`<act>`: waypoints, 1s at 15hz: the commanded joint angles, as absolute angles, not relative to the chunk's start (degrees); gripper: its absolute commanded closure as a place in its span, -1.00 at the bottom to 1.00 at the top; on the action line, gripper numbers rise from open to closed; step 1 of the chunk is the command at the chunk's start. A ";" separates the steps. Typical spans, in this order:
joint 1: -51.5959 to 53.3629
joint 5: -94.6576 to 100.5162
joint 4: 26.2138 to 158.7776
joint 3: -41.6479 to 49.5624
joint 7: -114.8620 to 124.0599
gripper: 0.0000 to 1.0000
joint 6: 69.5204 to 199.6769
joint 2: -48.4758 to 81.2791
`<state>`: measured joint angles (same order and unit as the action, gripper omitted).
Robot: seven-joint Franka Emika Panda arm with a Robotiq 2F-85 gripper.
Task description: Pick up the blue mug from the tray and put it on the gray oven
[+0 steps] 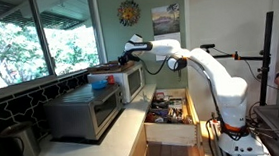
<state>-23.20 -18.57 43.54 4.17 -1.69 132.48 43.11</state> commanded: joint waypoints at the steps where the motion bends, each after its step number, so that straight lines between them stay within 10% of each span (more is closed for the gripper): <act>1: -23.25 -16.87 40.12 5.09 -1.40 0.98 125.85 43.17; 15: -20.76 -9.61 29.14 6.87 -2.93 0.98 117.68 41.24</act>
<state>-22.04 -10.72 30.88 6.64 -1.95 117.91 42.01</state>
